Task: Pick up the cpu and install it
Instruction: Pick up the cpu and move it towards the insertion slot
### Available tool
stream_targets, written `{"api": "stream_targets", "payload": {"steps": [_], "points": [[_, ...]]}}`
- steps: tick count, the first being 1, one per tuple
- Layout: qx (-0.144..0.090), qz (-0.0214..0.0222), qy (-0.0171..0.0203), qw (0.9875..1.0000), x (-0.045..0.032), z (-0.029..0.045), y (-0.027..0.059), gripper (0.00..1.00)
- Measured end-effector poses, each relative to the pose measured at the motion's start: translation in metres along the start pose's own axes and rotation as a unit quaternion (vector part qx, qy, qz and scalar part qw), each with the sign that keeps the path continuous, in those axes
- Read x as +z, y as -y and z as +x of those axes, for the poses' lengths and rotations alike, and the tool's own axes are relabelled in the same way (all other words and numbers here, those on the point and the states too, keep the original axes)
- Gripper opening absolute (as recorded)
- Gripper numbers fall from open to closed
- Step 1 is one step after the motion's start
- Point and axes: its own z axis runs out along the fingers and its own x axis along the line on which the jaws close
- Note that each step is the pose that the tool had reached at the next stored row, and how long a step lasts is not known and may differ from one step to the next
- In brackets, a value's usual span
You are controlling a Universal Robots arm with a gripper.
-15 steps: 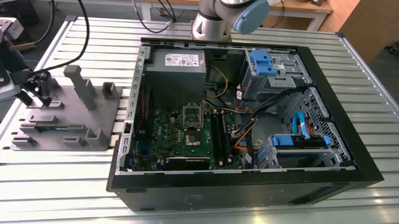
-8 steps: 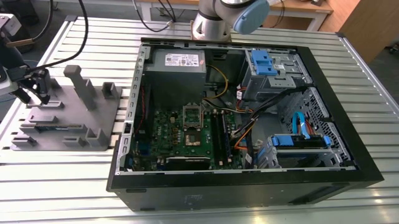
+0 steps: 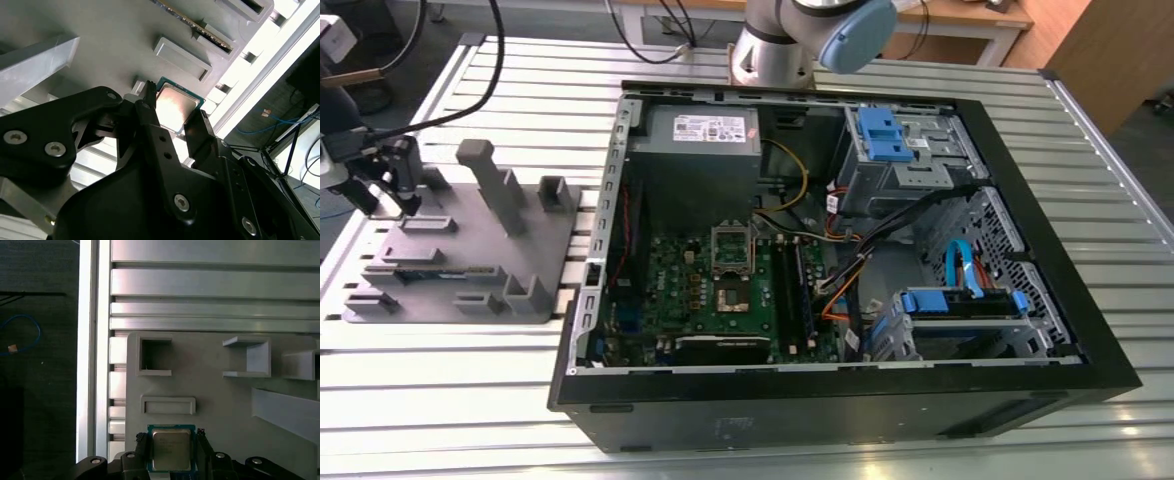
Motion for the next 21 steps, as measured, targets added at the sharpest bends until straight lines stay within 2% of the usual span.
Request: {"api": "stream_targets", "payload": {"steps": [5,11,21], "points": [[0.000,0.0000,0.0000,1.0000,-0.0060,-0.0001,-0.0002,0.47],[0.000,0.0000,0.0000,1.0000,-0.0065,-0.0001,-0.0002,0.47],[0.000,0.0000,0.0001,1.0000,-0.0118,-0.0002,-0.0004,0.47]]}}
